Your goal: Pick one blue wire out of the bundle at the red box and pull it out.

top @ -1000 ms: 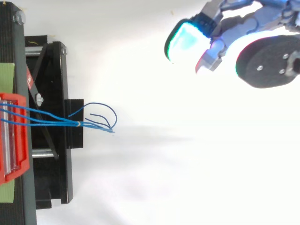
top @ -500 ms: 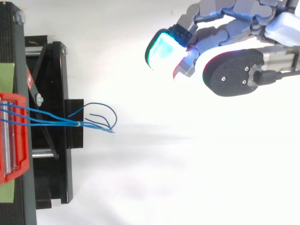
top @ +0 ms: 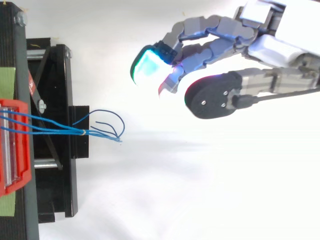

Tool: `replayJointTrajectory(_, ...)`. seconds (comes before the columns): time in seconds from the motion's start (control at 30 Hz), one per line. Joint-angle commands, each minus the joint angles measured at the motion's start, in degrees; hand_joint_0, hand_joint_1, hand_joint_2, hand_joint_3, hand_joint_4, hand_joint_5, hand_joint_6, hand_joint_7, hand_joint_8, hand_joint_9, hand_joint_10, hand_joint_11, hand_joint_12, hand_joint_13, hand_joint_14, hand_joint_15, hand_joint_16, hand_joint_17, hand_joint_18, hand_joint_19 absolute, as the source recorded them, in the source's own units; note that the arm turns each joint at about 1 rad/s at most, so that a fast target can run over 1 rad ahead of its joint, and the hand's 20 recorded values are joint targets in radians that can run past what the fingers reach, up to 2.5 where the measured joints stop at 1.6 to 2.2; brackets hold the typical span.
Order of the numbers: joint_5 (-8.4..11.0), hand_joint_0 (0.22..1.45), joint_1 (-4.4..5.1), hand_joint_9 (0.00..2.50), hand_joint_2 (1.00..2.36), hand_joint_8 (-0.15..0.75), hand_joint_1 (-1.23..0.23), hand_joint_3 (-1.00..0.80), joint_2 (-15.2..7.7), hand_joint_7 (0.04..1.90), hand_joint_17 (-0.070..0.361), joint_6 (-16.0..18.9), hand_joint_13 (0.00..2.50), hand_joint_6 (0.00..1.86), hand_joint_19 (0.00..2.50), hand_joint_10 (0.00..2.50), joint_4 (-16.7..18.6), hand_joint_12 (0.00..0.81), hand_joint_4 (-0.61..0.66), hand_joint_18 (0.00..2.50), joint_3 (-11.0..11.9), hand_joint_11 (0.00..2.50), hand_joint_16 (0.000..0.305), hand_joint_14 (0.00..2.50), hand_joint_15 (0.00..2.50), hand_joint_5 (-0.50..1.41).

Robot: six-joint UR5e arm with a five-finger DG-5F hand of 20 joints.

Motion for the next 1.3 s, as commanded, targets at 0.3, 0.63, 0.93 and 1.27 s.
replayJointTrajectory(0.3, 0.03, 0.52, 0.68, 0.82, 1.0, 0.374, -0.53, -0.45, -9.8, 0.86, 0.138, 0.5, 0.52, 0.5, 0.36, 0.01, 2.8, 0.451, 0.41, 0.6, 7.9, 0.47, 0.062, 0.01, 0.16, -0.15)
replayJointTrajectory(0.63, -0.5, 0.53, 1.39, 0.82, 1.01, 0.37, -0.55, -0.44, -14.9, 0.99, 0.136, 1.3, 0.53, 0.5, 0.36, 0.01, 2.9, 0.448, 0.4, 0.6, 14.2, 0.47, 0.06, 0.01, 0.17, -0.13)
replayJointTrajectory(0.93, -0.5, 0.54, 2.18, 0.82, 1.01, 0.368, -0.58, -0.43, -15.8, 1.1, 0.135, 0.5, 0.54, 0.5, 0.36, 0.01, 5.9, 0.445, 0.36, 0.61, 14.2, 0.48, 0.06, 0.01, 0.17, -0.12)
replayJointTrajectory(1.27, -0.5, 0.57, 2.18, 0.82, 1.01, 0.366, -0.63, -0.35, -15.9, 1.27, 0.132, 0.6, 0.54, 0.5, 0.37, 0.01, 5.3, 0.441, 0.29, 0.62, 15.9, 0.48, 0.059, 0.01, 0.17, -0.1)
